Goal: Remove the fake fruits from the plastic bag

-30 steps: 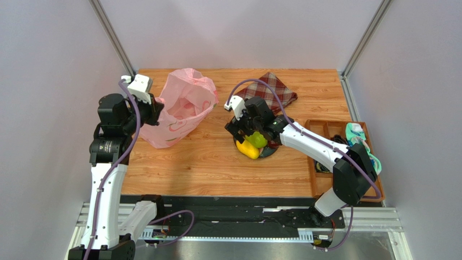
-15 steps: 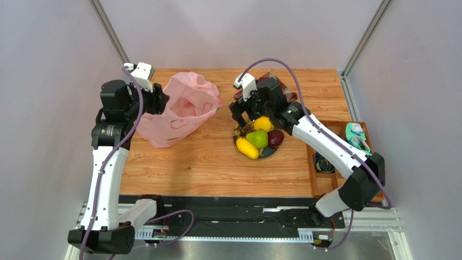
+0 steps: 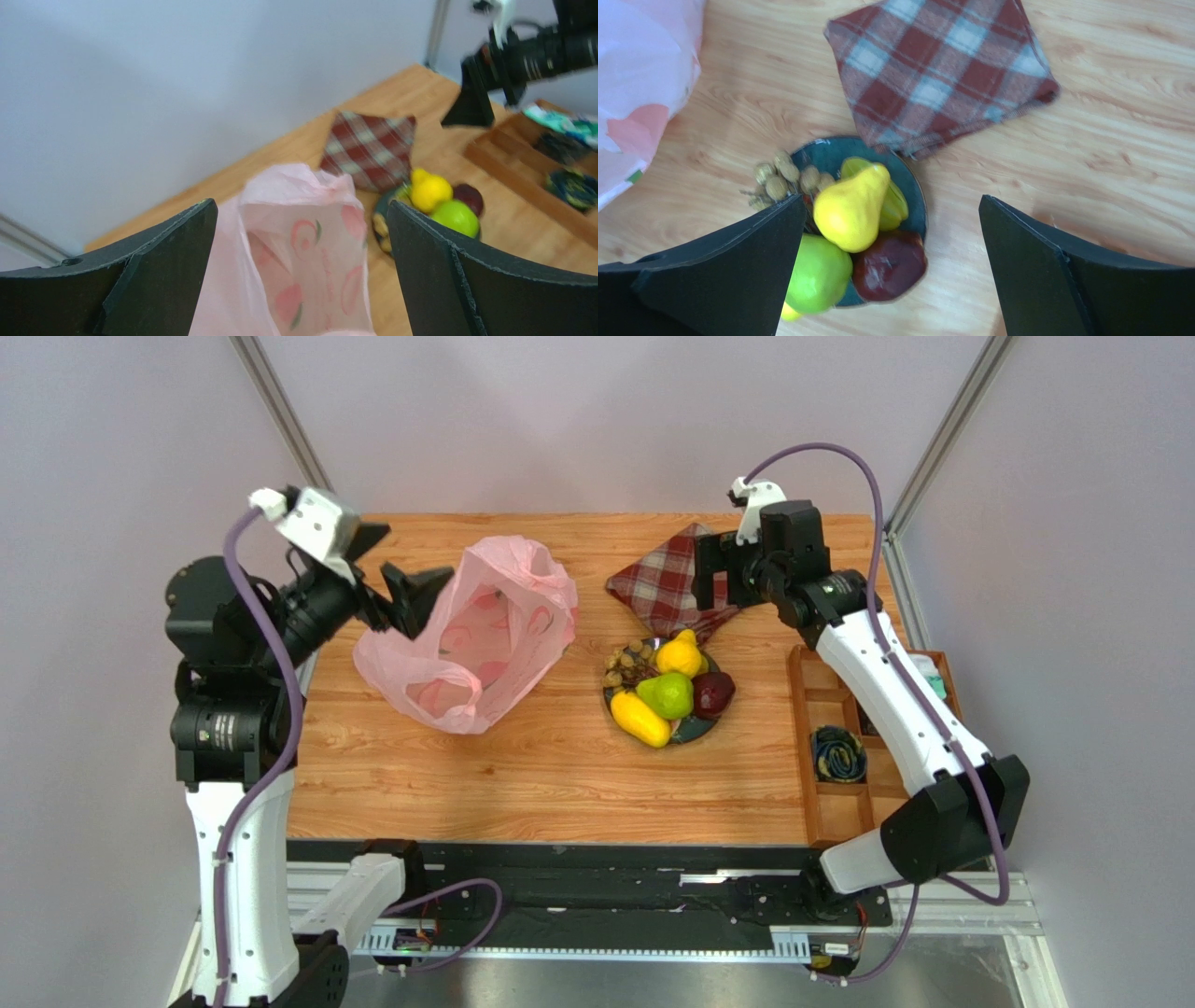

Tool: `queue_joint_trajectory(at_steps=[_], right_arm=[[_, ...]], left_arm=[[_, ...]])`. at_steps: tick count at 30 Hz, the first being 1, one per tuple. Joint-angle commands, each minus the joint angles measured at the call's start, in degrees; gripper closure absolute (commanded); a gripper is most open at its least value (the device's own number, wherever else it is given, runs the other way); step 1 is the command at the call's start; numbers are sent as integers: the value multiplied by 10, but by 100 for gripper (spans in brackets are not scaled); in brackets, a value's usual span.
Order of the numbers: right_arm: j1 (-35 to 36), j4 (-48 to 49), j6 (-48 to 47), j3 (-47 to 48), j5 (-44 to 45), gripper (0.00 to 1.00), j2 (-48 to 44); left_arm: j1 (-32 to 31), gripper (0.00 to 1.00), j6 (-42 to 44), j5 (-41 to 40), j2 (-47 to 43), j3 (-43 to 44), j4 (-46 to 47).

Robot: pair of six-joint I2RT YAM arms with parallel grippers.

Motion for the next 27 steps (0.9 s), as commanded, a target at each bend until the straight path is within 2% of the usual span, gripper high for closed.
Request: queue_joint_trajectory(at_steps=[1,3,4,7,13,16,19,22,27], right_arm=[[8,-44,-27,-52,90,0,-72],[8,-43,-31,-100,107,0,-115],[8,-39,-32,-146,113,0,-130],[8,-43,-51,-205,121,0,-180],[8,-90,-60,-200,140,0,-191],[8,-72,-58,-196,130,0,-186],[8,-50,-44,-187,117,0,-177],[8,-27,-53,-164,106,0,-150],[8,-20,-57,-145,116,0,-97]], left_arm=[[-38,1,89,92,-4,-100,-108],[-93,1,125,71,-11,-133,-165],[-101,1,124,76,-26,-175,-170],[-101,1,121,70,-66,-253,-163],[-102,1,79,62,-93,-318,-136],[-102,1,46,55,-105,-345,-94],[-101,1,34,44,-99,-349,-71],[-102,1,82,55,-73,-315,-91],[-84,1,114,26,-28,-280,-83]])
